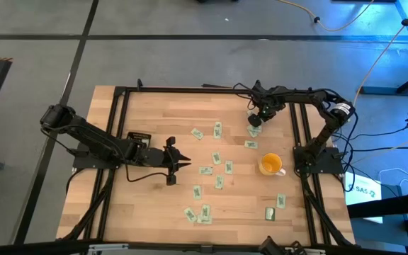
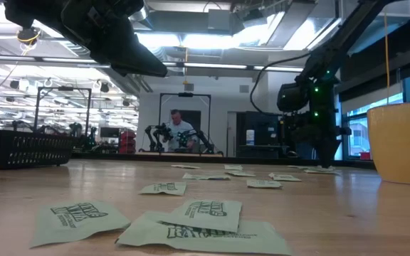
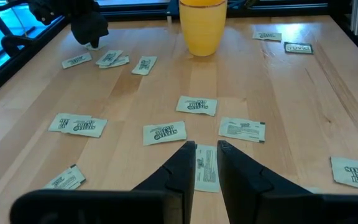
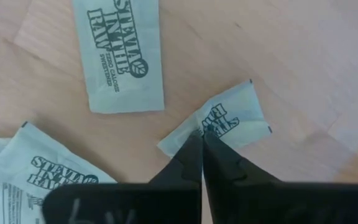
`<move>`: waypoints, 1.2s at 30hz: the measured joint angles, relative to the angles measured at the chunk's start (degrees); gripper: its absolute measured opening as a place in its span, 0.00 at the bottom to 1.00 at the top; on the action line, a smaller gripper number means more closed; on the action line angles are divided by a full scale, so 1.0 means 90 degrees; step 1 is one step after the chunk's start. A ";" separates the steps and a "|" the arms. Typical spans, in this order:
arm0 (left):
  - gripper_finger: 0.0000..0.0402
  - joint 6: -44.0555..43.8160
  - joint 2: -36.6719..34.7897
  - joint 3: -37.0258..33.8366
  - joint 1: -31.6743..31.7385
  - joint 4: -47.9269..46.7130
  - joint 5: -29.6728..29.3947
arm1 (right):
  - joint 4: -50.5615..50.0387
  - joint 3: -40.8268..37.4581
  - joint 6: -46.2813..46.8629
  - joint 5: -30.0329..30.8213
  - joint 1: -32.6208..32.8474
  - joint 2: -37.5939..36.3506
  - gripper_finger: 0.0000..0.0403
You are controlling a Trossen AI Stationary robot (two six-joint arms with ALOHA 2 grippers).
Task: Pick and place Stevia / Truvia into bins
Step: Put the stevia packet into the black bin
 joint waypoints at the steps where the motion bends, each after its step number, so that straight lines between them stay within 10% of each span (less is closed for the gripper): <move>1: 0.15 0.0000 0.0000 0.0000 0.0000 0.0001 -0.0001 | 0.0004 -0.0001 -0.0005 -0.0003 0.0009 -0.0044 0.01; 12: 0.15 0.0002 0.0000 0.0000 0.0001 0.0003 -0.0274 | 0.0057 -0.0015 -0.0005 -0.0115 0.0552 -0.1480 0.00; 27: 0.16 0.0010 0.0000 0.0000 0.0001 0.0008 -0.0253 | 0.3647 -0.0005 -0.0538 -0.5217 0.3237 -0.2253 0.00; 36: 0.20 0.0470 0.0000 -0.0002 -0.0002 0.1104 0.0643 | 0.6262 -0.0003 -0.0560 -0.5460 0.4821 -0.1663 0.00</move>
